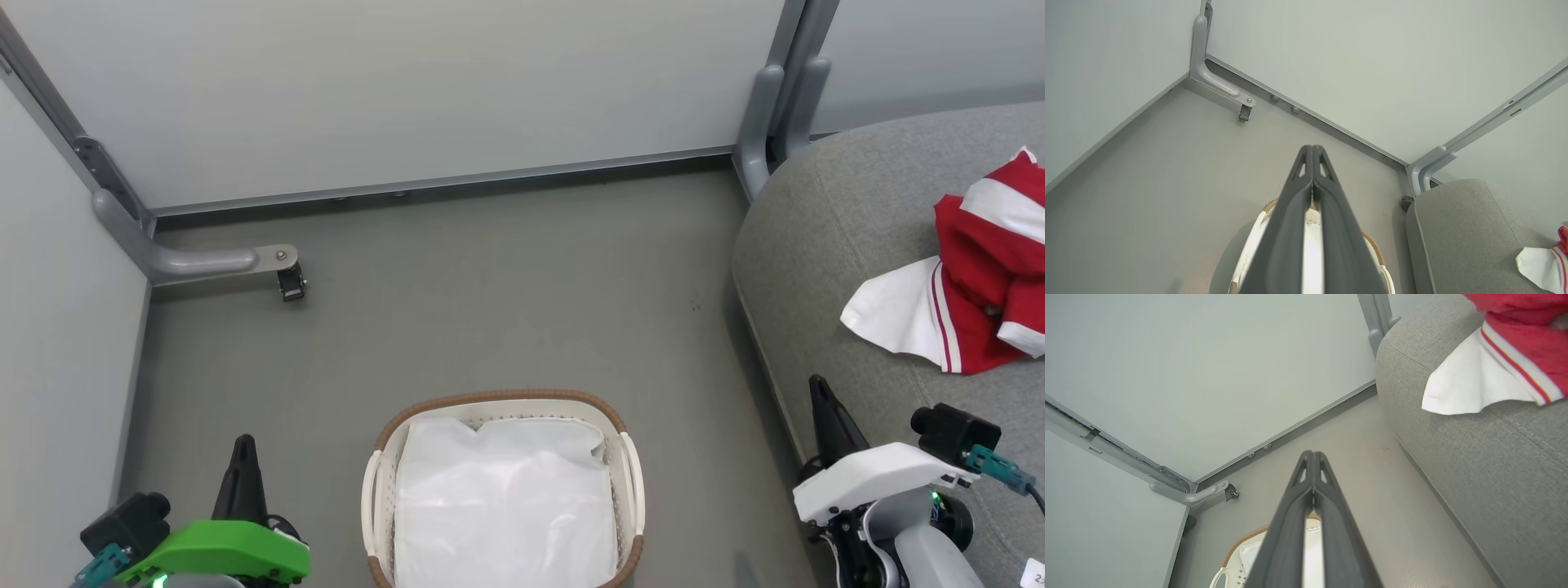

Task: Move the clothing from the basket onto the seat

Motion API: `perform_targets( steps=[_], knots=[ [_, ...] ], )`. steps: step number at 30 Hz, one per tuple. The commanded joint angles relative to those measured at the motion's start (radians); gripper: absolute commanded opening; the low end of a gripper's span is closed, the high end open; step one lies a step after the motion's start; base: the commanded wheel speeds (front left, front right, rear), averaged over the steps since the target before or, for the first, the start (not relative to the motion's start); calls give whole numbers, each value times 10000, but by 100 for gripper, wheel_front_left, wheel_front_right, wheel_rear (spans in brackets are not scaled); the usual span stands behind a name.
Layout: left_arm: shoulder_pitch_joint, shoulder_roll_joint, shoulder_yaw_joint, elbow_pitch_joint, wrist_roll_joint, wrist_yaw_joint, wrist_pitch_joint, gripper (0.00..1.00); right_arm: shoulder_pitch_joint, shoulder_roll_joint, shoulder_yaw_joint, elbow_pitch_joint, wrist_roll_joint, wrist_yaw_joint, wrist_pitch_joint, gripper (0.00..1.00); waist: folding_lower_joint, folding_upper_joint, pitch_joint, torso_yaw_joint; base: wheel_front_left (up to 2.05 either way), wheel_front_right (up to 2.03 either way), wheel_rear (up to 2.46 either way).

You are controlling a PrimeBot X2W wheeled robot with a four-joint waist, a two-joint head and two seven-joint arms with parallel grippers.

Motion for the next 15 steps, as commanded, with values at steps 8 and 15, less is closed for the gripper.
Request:
perform_targets(
  steps=[8,15],
  knots=[
    [-297,46,142,-296,-1372,-45,338,0,18,-52,-197,-347,1388,-3,348,0,1,0,-45,8,0,0,0],
    [-348,52,228,-389,-2299,-62,587,0,82,-59,-310,-479,2342,-3,596,0,1,0,-83,15,0,0,0]
  ],
)
